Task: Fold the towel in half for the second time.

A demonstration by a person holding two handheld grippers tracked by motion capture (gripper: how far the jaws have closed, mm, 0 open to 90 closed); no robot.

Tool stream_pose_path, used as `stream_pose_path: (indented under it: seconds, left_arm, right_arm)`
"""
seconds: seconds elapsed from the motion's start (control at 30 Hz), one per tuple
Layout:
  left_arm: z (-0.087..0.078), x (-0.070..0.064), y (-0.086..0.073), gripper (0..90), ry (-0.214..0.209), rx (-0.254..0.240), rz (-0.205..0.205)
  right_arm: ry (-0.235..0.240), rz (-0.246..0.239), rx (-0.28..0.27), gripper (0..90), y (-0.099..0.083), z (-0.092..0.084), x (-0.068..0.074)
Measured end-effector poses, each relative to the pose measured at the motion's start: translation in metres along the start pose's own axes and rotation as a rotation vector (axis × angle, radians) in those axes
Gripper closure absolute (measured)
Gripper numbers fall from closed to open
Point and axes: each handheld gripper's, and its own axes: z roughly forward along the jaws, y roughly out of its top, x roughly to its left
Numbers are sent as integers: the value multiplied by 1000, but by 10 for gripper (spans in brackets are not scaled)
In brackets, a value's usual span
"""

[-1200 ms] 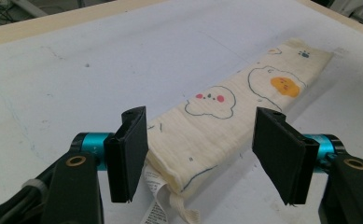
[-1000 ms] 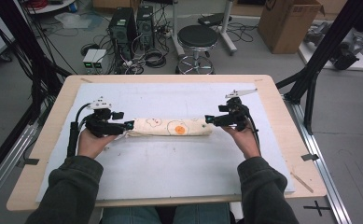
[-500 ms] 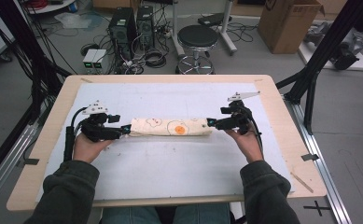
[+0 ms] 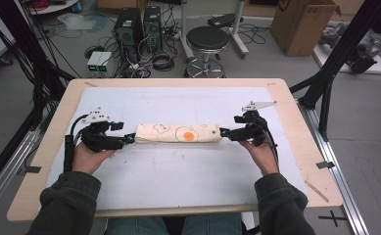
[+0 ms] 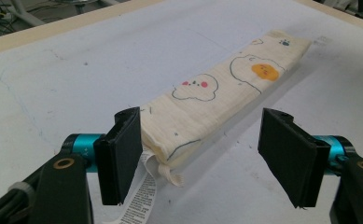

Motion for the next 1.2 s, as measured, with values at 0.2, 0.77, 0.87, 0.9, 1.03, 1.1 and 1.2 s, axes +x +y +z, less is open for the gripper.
stream_pose_path:
  seconds: [0.2,0.77,0.87,0.9,1.03,1.1,1.2]
  left_arm:
    - [-2,-3,-7,308,6,-2,2]
    - [-15,-8,-22,287,12,-6,-1]
    - [-17,-8,-23,284,16,-4,1]
    - [-18,-9,-24,284,18,-6,0]
    - [-20,-10,-27,281,22,-6,1]
    - [-21,-10,-28,280,23,-4,1]
    - [-23,-11,-31,280,29,2,3]
  right_arm:
    - [-6,-9,-1,125,-6,-5,2]
    - [-7,-14,-23,125,-25,-14,8]
    - [-5,-13,-23,125,-28,-17,9]
    - [-6,-11,-20,125,-29,-18,10]
    - [-4,-16,-16,124,-33,-20,11]
    - [-5,-19,-20,124,-35,-21,12]
    - [-9,-21,-16,123,-38,-24,13]
